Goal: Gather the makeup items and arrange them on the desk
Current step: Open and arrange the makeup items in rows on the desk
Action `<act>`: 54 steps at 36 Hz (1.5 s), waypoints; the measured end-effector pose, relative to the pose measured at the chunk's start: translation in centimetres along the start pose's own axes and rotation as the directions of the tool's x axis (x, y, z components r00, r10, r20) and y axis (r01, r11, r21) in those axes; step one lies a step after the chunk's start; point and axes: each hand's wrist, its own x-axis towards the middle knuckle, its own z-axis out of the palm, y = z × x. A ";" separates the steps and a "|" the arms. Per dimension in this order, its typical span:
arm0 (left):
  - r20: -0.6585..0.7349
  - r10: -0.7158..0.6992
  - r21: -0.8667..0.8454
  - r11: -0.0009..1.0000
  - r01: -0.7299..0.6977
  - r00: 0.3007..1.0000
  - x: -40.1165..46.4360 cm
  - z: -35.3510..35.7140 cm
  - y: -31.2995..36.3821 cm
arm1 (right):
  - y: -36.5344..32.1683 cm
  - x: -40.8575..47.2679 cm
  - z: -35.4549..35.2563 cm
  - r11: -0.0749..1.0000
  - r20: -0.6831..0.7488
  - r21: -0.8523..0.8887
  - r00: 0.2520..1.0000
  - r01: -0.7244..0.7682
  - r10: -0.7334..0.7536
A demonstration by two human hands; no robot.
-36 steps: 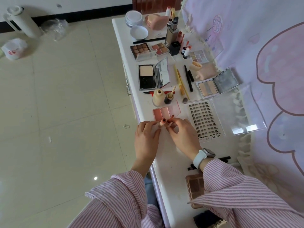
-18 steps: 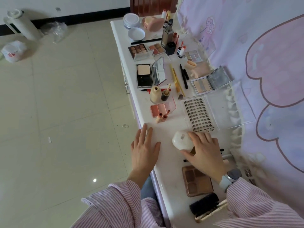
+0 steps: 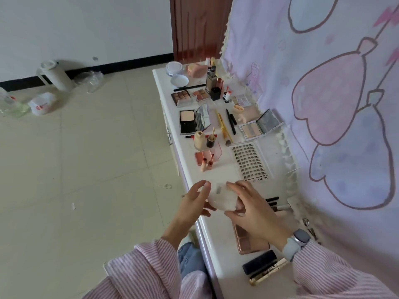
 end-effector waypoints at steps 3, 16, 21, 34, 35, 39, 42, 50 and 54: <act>0.028 0.131 0.076 0.988 -0.133 0.991 -1.3 0.5 0.3 | -1.9 -1.1 -0.9 0.969 -0.022 0.246 1.000 -0.010 0.016; -0.258 0.592 0.356 0.793 -0.495 0.763 -8.6 2.6 0.9 | -7.9 -4.5 -2.1 0.689 -0.017 0.678 0.931 -0.257 0.365; -0.310 0.458 0.178 0.889 -0.422 0.833 -9.5 3.1 3.2 | -8.8 -5.2 -3.1 0.822 -0.262 0.550 0.905 -0.145 0.335; -0.172 0.071 -0.107 0.990 -0.091 0.983 -9.9 3.7 5.2 | -6.4 -5.3 -5.5 0.968 -0.408 -0.011 0.883 0.249 -0.232; -0.224 0.108 -0.064 0.990 -0.125 0.969 -10.0 3.9 5.0 | -6.5 -5.7 -5.5 0.971 -0.374 0.040 0.905 0.234 -0.202; -0.352 0.407 0.200 0.913 -0.357 0.843 -10.6 4.5 4.1 | -7.5 -6.6 -5.8 0.810 -0.090 0.558 0.957 -0.181 0.276; -0.262 0.588 0.406 0.786 -0.466 0.765 -11.0 4.2 3.2 | -7.6 -6.3 -5.8 0.593 0.166 0.695 0.893 -0.406 0.417; -0.235 0.574 0.439 0.783 -0.442 0.784 -10.7 3.7 3.2 | -7.8 -5.9 -5.3 0.710 0.092 0.611 0.922 -0.350 0.375; -0.309 0.444 0.205 0.895 -0.396 0.841 -10.3 3.6 3.6 | -7.2 -5.8 -4.9 0.899 -0.114 0.430 0.983 -0.082 0.144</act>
